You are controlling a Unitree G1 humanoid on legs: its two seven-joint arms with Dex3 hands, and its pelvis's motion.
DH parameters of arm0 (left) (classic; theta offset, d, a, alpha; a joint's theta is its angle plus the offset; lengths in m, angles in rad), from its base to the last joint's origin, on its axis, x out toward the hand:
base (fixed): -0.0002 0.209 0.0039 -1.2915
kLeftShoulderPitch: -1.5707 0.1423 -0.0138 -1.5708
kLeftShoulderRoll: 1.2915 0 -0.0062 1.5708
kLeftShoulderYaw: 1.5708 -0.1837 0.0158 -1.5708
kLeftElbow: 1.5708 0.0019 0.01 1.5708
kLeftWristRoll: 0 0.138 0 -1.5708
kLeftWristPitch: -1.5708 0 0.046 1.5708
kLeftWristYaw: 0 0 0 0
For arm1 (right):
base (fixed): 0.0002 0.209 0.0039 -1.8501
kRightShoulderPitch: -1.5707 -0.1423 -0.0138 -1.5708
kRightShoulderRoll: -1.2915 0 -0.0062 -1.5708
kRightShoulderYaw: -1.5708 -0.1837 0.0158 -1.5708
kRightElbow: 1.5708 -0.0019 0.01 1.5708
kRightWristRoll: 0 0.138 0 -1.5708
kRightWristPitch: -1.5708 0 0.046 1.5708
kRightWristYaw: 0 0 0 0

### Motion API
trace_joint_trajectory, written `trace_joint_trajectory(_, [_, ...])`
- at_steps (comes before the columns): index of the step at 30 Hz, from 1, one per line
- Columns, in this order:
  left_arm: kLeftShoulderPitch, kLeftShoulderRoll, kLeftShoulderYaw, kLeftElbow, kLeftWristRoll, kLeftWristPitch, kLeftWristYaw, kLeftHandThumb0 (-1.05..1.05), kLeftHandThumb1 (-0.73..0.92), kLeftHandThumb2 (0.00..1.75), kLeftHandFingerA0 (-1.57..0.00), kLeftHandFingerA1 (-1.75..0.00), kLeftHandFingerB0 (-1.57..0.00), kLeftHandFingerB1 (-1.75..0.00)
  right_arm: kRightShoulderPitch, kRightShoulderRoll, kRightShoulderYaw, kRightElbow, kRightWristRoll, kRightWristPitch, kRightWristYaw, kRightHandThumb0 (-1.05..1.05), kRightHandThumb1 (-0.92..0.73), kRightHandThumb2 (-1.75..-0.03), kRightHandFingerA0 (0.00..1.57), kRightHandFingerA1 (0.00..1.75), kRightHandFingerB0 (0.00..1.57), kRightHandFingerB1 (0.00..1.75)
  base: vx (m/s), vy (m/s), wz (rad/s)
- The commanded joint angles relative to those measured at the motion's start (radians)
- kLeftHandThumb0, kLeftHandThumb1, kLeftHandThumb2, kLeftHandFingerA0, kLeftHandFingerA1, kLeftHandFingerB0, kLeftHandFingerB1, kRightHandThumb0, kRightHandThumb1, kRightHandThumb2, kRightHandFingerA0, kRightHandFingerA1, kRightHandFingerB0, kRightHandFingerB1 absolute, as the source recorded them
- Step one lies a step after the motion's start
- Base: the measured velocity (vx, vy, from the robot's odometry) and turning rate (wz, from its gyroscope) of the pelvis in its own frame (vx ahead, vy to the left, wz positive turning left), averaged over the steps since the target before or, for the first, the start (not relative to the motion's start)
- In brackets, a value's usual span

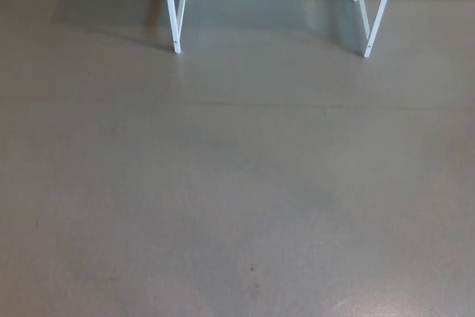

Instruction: The robot walks towards a desk on which a file tray is kept in the middle and a cube is kept to its right. The robot lifts the cube using its right hand and places it on the file tray.

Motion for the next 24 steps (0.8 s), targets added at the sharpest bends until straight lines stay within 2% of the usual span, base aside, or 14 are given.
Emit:
trace_joint_trajectory(1, [-0.006,0.024,-0.013,0.033,0.021,-0.095,-0.042,-0.64,0.79,0.65,-0.07,-0.59,-0.07,-0.34,-0.005,-0.032,0.023,-0.008,-0.034,-0.042,0.047,-0.75,-0.78,-0.64,0.31,0.32,0.53,0.36,0.0,0.0,0.0])
trace_joint_trajectory(2, [-0.01,0.027,-0.033,0.036,0.043,-0.095,-0.03,-0.37,0.54,1.1,-0.02,-0.54,0.0,-0.52,-0.006,-0.033,0.024,-0.008,-0.034,-0.043,0.047,-0.75,-0.78,-0.64,0.31,0.32,0.53,0.36,0.0,0.0,0.0])
trace_joint_trajectory(5, [-0.009,0.024,-0.023,0.041,0.019,-0.1,-0.047,-0.65,0.61,0.94,-0.05,-0.56,-0.03,-0.4,-0.003,-0.036,0.022,-0.007,-0.034,-0.046,0.048,-0.75,-0.78,-0.64,0.31,0.32,0.53,0.36,0.0,0.0,0.0])
trace_joint_trajectory(6, [-0.006,0.021,-0.013,0.042,0.009,-0.102,-0.043,-0.62,0.79,0.65,-0.07,-0.56,-0.08,-0.32,-0.003,-0.036,0.022,-0.007,-0.034,-0.047,0.049,-0.75,-0.78,-0.64,0.31,0.32,0.53,0.36,0.0,0.0,0.0])
trace_joint_trajectory(7, [-0.006,0.02,-0.011,0.043,0.008,-0.1,-0.045,-0.62,0.79,0.64,-0.07,-0.56,-0.08,-0.31,-0.004,-0.038,0.021,-0.007,-0.035,-0.048,0.05,-0.75,-0.78,-0.64,0.31,0.32,0.53,0.36,0.0,0.0,0.0])
trace_joint_trajectory(8, [-0.007,0.021,-0.013,0.043,0.012,-0.1,-0.05,-0.65,0.61,0.92,-0.04,-0.55,-0.04,-0.39,-0.004,-0.038,0.021,-0.007,-0.035,-0.048,0.05,-0.75,-0.78,-0.64,0.31,0.32,0.53,0.36,0.0,0.0,0.0])
trace_joint_trajectory(12, [-0.005,0.026,-0.019,0.038,0.021,-0.106,-0.057,-0.63,0.63,0.92,-0.04,-0.52,-0.04,-0.35,-0.005,-0.039,0.02,-0.008,-0.038,-0.048,0.052,-0.75,-0.78,-0.64,0.31,0.32,0.53,0.36,0.09,-0.014,-0.02])
trace_joint_trajectory(13, [-0.005,0.024,-0.014,0.036,0.017,-0.101,-0.054,-0.59,0.8,0.65,-0.08,-0.49,-0.1,-0.25,-0.005,-0.039,0.02,-0.008,-0.038,-0.049,0.053,-0.75,-0.78,-0.64,0.31,0.32,0.53,0.36,-0.11,-0.022,0.03])
trace_joint_trajectory(14, [-0.004,0.02,0.008,0.038,-0.008,-0.095,-0.069,-0.58,0.56,0.94,-0.02,-0.52,0.0,-0.36,-0.005,-0.038,0.019,-0.007,-0.038,-0.049,0.053,-0.75,-0.78,-0.64,0.31,0.32,0.53,0.36,-0.12,-0.023,0.16])
trace_joint_trajectory(15, [-0.007,0.02,0.001,0.045,0.004,-0.1,-0.06,-0.64,0.62,0.92,-0.03,-0.54,-0.03,-0.39,-0.005,-0.038,0.019,-0.007,-0.039,-0.049,0.053,-0.75,-0.78,-0.64,0.31,0.32,0.53,0.36,-0.12,-0.025,0.05])
trace_joint_trajectory(16, [-0.009,0.018,0.012,0.046,-0.01,-0.098,-0.084,-0.57,0.81,0.65,-0.01,-0.51,-0.05,-0.27,-0.005,-0.038,0.018,-0.007,-0.039,-0.049,0.053,-0.75,-0.78,-0.64,0.31,0.32,0.53,0.36,-0.11,-0.017,-0.12])
trace_joint_trajectory(17, [-0.014,0.019,0.007,0.047,-0.004,-0.09,-0.09,-0.61,0.83,0.64,-0.02,-0.54,-0.02,-0.32,-0.005,-0.038,0.018,-0.007,-0.039,-0.05,0.053,-0.75,-0.78,-0.64,0.31,0.32,0.53,0.36,0.0,0.0,0.0])
trace_joint_trajectory(19, [-0.022,0.022,-0.021,0.045,0.022,-0.071,-0.105,-0.63,0.63,1.0,0.0,-0.43,0.0,-0.24,-0.003,-0.04,0.018,-0.006,-0.041,-0.05,0.054,-0.75,-0.78,-0.64,0.31,0.32,0.53,0.36,0.04,0.048,-0.04])
trace_joint_trajectory(24, [-0.014,0.025,-0.001,0.042,-0.005,-0.084,-0.134,-0.61,0.6,0.95,0.0,-0.39,0.0,-0.22,-0.006,-0.037,0.017,-0.004,-0.043,-0.05,0.055,-0.75,-0.78,-0.64,0.31,0.32,0.53,0.36,0.14,0.209,-0.14])
